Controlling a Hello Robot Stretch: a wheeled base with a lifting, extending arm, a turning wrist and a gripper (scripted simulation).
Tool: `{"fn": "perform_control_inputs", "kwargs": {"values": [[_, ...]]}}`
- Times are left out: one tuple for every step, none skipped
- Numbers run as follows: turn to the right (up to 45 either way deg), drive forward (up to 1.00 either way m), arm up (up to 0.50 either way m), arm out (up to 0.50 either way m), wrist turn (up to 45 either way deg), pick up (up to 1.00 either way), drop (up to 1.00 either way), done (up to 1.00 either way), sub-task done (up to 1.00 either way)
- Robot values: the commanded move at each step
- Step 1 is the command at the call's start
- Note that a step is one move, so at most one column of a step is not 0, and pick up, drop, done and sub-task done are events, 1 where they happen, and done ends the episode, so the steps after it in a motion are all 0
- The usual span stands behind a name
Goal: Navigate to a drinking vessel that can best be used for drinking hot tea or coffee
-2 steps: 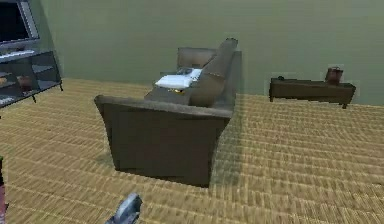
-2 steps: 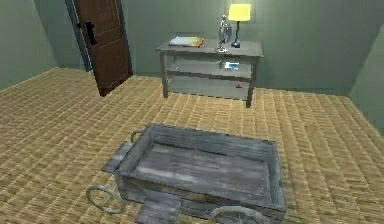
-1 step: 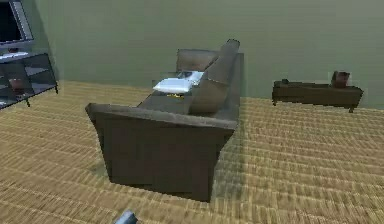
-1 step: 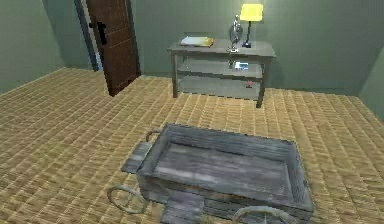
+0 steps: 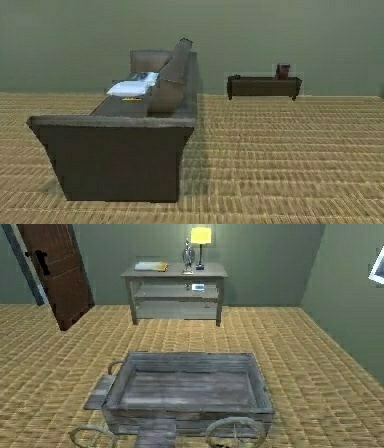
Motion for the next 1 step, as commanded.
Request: {"fn": "perform_control_inputs", "kwargs": {"values": [[0.0, 0.60, 0.00, 0.00, 0.0, 0.00, 0.00, 0.00, 0.00]]}}
